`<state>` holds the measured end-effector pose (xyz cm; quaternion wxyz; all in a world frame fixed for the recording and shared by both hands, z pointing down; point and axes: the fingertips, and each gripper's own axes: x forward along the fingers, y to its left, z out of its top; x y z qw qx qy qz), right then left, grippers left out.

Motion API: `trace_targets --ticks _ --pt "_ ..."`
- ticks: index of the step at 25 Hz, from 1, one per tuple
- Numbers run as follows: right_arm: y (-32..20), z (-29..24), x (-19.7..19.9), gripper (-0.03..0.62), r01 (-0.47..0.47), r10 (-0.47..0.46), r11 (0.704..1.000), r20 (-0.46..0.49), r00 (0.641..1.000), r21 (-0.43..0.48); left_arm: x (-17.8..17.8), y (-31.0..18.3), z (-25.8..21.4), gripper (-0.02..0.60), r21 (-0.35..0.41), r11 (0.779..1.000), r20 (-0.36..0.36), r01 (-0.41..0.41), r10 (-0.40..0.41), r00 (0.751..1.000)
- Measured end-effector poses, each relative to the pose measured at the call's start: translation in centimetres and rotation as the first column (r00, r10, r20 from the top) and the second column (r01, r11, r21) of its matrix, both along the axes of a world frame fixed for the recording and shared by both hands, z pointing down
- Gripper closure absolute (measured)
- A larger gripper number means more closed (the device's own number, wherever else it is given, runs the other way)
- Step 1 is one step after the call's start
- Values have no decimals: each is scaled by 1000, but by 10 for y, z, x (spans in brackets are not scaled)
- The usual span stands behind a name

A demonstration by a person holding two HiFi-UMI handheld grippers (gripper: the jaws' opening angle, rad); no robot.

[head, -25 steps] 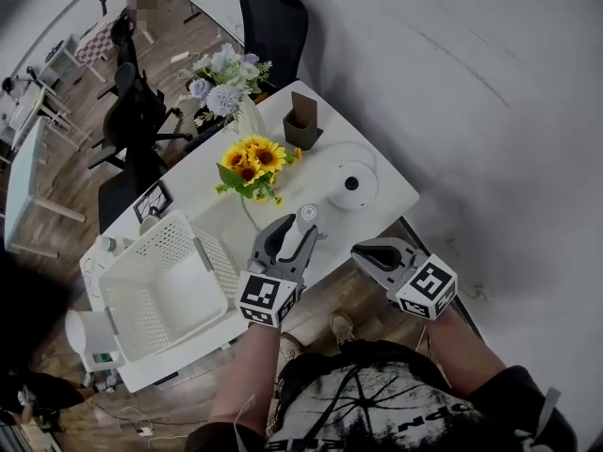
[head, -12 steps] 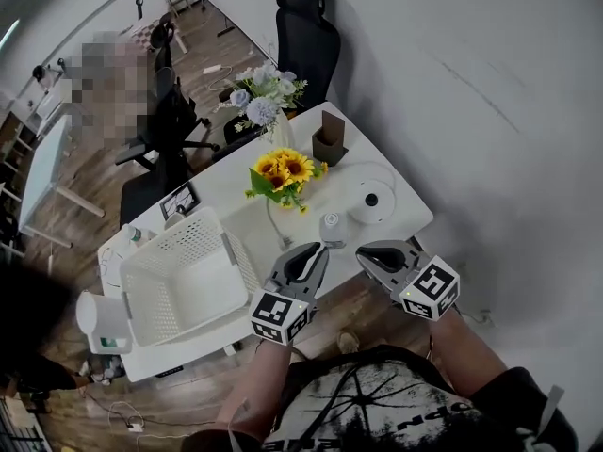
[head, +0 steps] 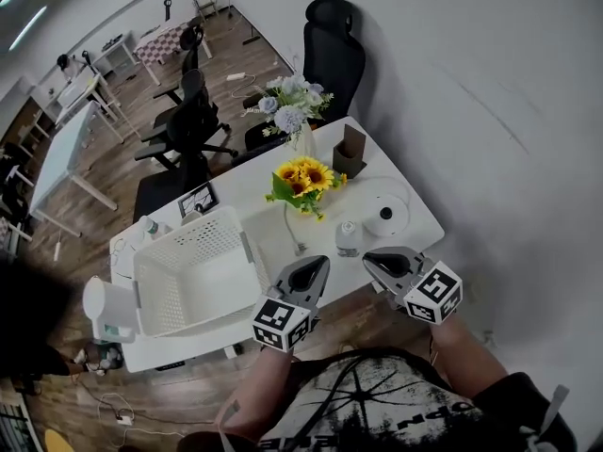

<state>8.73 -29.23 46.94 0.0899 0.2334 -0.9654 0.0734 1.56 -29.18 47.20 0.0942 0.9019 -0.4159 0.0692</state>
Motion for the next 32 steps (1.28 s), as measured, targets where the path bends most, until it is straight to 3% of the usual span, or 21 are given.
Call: trace_targets --ticks 13,32 --pt "-5 0 -12 565 22 -22 1000 6 1000 2 -18 2 5 571 -22 999 -14 25 -25 1000" --pt "0 9 -16 565 22 -22 1000 -33 999 -1 -15 7 14 571 -33 999 13 -5 6 1000"
